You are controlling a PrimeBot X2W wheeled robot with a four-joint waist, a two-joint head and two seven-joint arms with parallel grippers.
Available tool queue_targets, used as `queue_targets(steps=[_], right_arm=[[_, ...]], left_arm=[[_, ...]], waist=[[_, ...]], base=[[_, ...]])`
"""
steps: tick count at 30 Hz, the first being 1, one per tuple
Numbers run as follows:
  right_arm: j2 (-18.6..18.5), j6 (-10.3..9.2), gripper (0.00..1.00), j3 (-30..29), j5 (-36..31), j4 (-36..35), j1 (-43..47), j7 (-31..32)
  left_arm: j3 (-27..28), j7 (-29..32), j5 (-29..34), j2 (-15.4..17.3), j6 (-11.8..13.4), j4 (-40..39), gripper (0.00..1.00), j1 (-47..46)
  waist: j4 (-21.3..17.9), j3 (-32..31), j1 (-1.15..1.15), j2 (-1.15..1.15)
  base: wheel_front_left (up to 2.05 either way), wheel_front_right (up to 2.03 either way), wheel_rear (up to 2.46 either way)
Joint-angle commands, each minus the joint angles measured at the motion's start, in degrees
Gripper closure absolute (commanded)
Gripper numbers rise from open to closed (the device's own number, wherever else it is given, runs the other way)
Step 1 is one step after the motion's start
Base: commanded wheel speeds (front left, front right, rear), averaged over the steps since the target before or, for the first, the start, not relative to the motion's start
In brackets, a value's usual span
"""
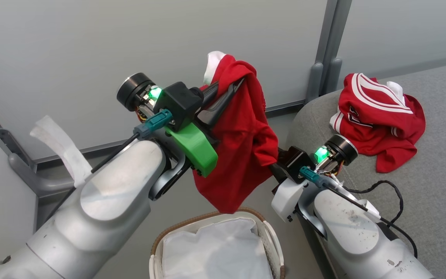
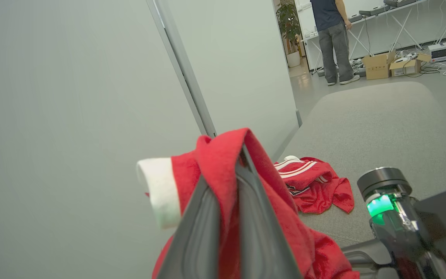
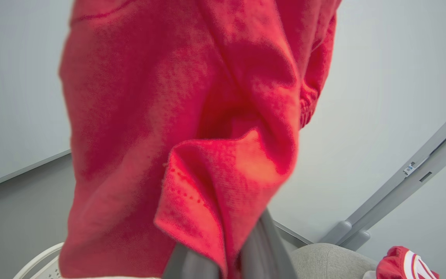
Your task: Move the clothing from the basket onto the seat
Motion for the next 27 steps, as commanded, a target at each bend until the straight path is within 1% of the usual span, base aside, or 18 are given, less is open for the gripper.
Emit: queue_targets(steps=[1,6,7,8,9,10,14,20,23,27], right_arm=[[-0.2,-0.08,1.0,0.2,0.6,0.0,0.0,-0.1],[-0.2,-0.08,1.0,-0.3,1.1,-0.5,0.7,-0.1],[-0.2,-0.08,1.0,-0.7,1.1,-0.7,0.8,-0.1],[-0.2,-0.08,1.0,-1.1,0.9,-0.8,0.8,-0.1],[-0.2,-0.08,1.0,-1.6,0.7,-1.0,0.9,-0.1],[-0.2,-0.08,1.0,-2.1,0.5,-1.1,1.0,-0.1],[-0.2,-0.08,1.0,-4.6,-0.2,-1.8,1.4,-0.1],[-0.2,-0.08,1.0,-8.0,-1.7,-2.6,2.0,-0.1],[-0.2,-0.08,1.0,-9.7,-2.4,-3.6,2.3,-0.1],[-0.2,-0.08,1.0,-11.6,-3.4,-4.5,2.8,-0.1]], left_arm=[[0.3,-0.5,-0.5,0.5,0.4,0.5,1.0,1.3],[1.3,-1.9,-2.1,0.9,1.2,2.4,1.0,4.2],[1.7,-2.2,-2.6,0.9,1.6,2.9,0.84,5.0],[1.8,-2.4,-3.1,0.9,1.7,3.3,0.6,5.7],[2.1,-2.6,-3.7,0.8,2.0,3.9,0.22,6.8],[2.3,-2.9,-4.1,0.7,2.2,4.4,0.0,7.6],[3.5,-4.0,-5.6,0.0,2.9,6.4,0.0,11.7],[4.7,-4.8,-5.8,-1.0,2.3,9.8,0.0,17.1],[7.1,-4.8,-5.5,-1.7,2.1,10.5,0.0,20.1],[10.4,-4.8,-3.5,-2.7,2.0,10.8,0.0,24.2]], waist=[[-0.1,0.0,0.0,0.0],[-0.6,-0.1,0.0,0.0],[-0.7,-0.1,0.0,0.0],[-0.8,-0.1,0.0,0.0],[-1.0,-0.1,0.0,0.0],[-1.1,-0.1,0.0,0.0],[-1.5,0.0,0.0,0.0],[-2.2,0.6,0.0,0.0],[-2.7,0.9,0.0,0.0],[-3.5,1.1,0.0,0.0]], base=[[0.0,0.0,0.0],[0.0,0.0,0.0],[0.0,0.0,0.0],[0.0,0.0,0.0],[0.0,0.0,0.0],[0.0,0.0,0.0],[0.0,0.0,0.0],[0.0,0.0,0.0],[0.0,0.0,0.0],[0.0,0.0,0.0]])
